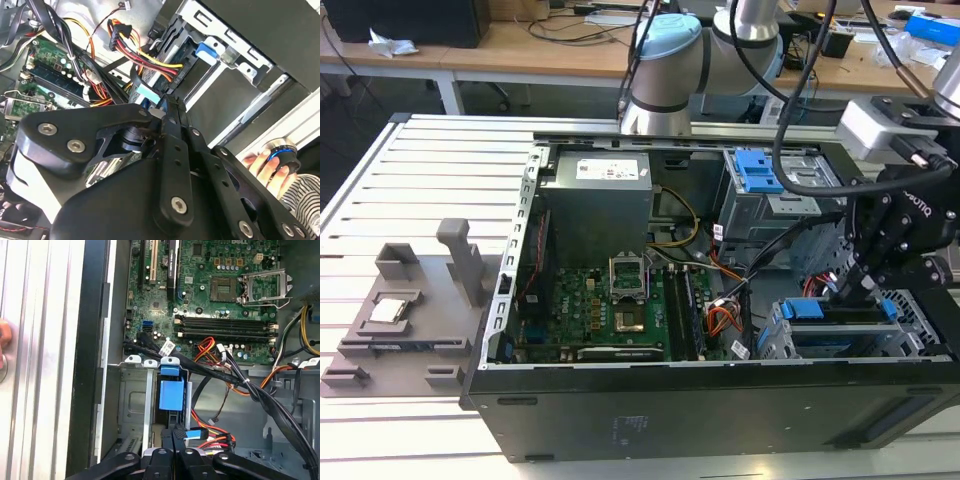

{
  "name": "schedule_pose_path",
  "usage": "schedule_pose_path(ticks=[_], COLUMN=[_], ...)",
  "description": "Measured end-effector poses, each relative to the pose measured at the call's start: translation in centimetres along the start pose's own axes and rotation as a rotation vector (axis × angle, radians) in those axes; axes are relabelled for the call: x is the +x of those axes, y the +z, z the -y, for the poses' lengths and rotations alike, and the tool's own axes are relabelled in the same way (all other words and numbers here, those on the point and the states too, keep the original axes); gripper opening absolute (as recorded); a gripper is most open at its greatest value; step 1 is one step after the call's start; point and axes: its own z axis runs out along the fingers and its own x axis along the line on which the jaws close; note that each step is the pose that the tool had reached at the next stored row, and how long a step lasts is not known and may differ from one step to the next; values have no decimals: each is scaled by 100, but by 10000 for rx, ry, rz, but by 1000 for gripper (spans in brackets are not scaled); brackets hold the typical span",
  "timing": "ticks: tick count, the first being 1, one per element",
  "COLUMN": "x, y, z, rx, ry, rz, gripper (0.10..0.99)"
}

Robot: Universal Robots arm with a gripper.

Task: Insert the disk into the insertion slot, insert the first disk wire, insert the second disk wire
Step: 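Insert the second disk wire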

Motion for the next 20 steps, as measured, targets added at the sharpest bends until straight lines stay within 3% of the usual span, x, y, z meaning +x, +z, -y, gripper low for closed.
schedule_pose_path(ticks=[3,11,20], x=[2,6,55], y=[7,-5,7], z=[66,122,94], rx=[-64,-79,-78], ry=[-20,-114,-134], rz=[11,1,-2], gripper=[137,137,137])
